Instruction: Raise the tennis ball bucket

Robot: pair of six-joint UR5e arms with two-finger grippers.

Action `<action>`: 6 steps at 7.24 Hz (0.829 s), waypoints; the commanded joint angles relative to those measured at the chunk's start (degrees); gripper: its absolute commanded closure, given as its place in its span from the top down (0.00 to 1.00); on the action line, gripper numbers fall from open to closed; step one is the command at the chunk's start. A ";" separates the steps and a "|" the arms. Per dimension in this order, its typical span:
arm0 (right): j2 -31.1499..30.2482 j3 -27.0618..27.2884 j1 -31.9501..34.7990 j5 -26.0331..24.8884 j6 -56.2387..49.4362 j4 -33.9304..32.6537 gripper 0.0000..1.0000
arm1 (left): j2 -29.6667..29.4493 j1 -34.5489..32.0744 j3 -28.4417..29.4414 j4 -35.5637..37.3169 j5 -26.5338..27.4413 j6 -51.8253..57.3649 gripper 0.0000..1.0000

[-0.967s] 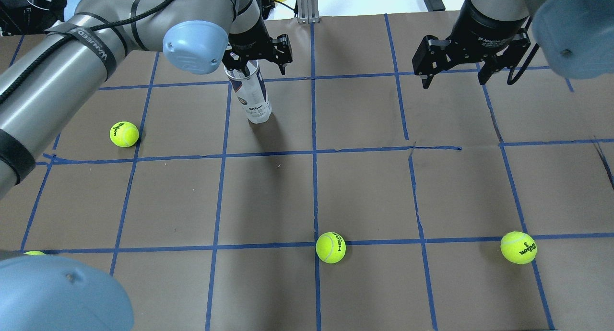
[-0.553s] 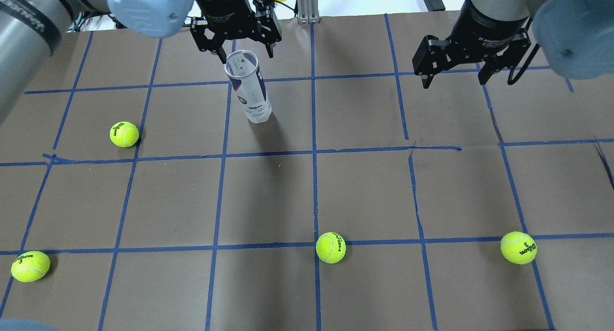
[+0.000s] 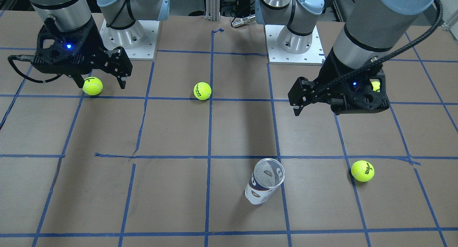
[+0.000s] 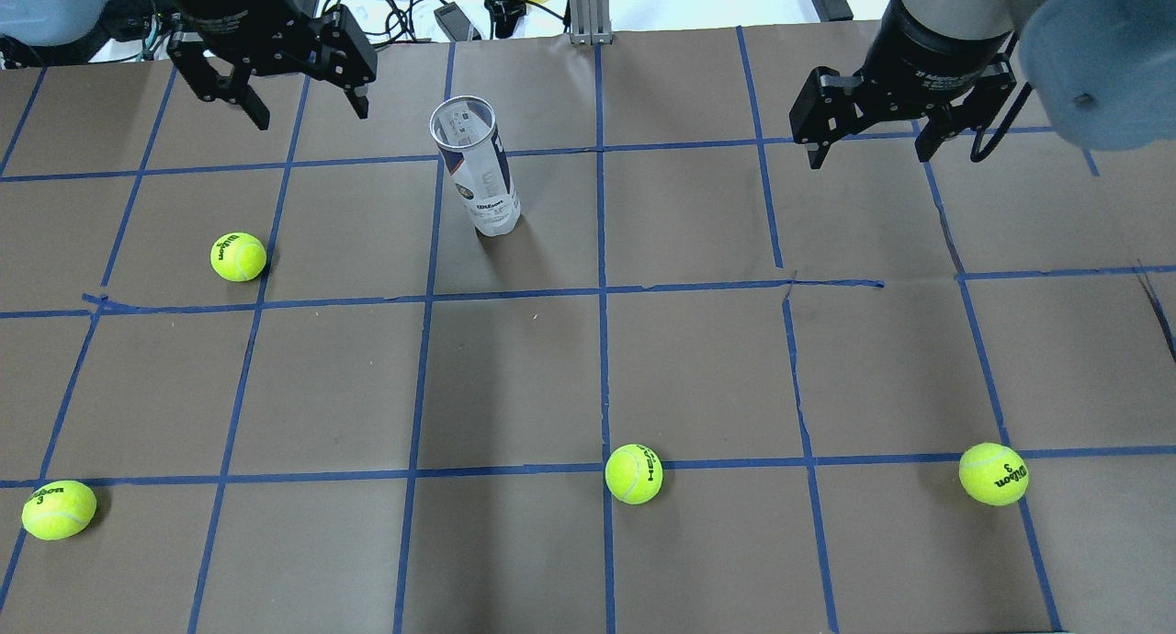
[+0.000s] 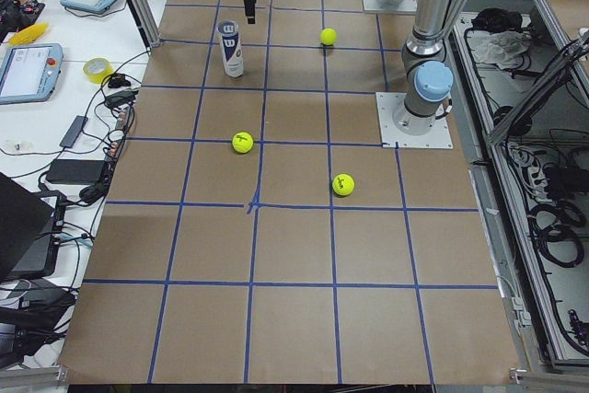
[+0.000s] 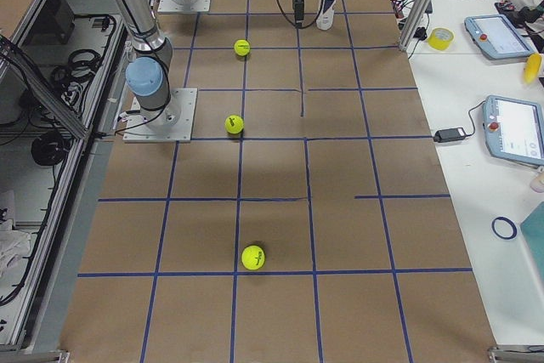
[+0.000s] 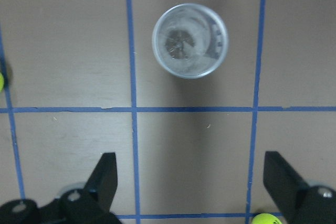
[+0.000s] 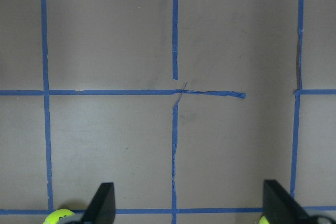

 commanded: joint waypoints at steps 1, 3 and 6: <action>0.00 0.00 0.00 -0.01 0.01 0.07 1.00 | 2.98 2.94 -3.51 0.45 0.02 1.20 1.00; -0.09 0.00 0.00 -0.01 0.01 0.07 1.00 | 4.39 3.04 -5.87 0.71 0.02 2.09 1.00; -0.09 0.00 0.00 -0.01 0.09 0.07 1.00 | 5.28 3.04 -6.32 0.63 0.19 2.09 1.00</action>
